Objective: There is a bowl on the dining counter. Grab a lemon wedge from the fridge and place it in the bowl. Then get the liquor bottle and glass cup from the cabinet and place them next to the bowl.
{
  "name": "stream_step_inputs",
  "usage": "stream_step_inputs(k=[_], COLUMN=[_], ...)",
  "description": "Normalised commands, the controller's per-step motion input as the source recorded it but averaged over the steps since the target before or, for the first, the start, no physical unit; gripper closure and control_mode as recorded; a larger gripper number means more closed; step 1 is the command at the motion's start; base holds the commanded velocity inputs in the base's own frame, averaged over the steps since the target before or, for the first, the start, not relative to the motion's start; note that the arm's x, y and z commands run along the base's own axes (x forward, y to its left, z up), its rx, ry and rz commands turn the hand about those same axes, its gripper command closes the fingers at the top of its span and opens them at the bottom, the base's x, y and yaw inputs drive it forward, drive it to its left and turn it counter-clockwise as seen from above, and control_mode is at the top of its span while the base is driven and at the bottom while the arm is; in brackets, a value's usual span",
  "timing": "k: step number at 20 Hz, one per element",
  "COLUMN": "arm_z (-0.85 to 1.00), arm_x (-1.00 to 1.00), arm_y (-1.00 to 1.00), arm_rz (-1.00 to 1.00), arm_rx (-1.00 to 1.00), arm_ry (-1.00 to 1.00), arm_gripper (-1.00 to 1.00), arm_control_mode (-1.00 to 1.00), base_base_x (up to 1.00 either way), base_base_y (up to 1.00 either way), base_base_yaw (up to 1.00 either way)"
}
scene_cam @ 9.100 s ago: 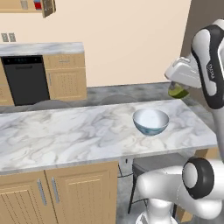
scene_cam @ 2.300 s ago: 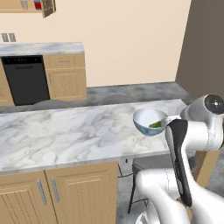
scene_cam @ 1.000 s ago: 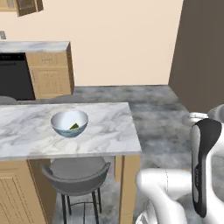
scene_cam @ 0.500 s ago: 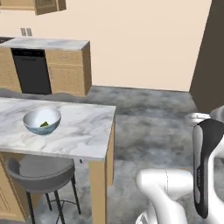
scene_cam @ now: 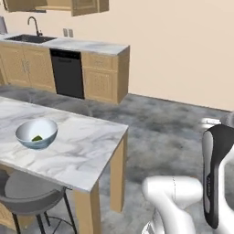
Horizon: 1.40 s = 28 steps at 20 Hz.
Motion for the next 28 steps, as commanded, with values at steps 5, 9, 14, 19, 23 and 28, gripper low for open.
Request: stream_step_inputs(k=[5, 9, 14, 19, 23, 28], arm_z=[0.0, 0.0, 0.0, 0.0, 0.0, 0.0], arm_x=[0.0, 0.0, 0.0, 0.0, 0.0, 0.0], arm_y=[0.0, 0.0, 0.0, 0.0, 0.0, 0.0], arm_rz=[0.0, 0.0, 0.0, 0.0, 0.0, 0.0], arm_rx=[0.0, 0.0, 0.0, 0.0, 0.0, 0.0], arm_ry=[0.0, 0.0, 0.0, 0.0, 0.0, 0.0], arm_gripper=[-1.0, -1.0, -1.0, -1.0, -1.0, -1.0], arm_control_mode=[1.0, 1.0, 1.0, 1.0, 1.0, 1.0], base_base_x=[0.81, 0.78, 0.69, 0.73, 0.76, 0.77], base_base_y=[-0.67, -0.75, -0.84, -0.78, -0.78, -0.79], base_base_yaw=[0.45, 0.41, 0.37, 0.39, 0.39, 0.38])
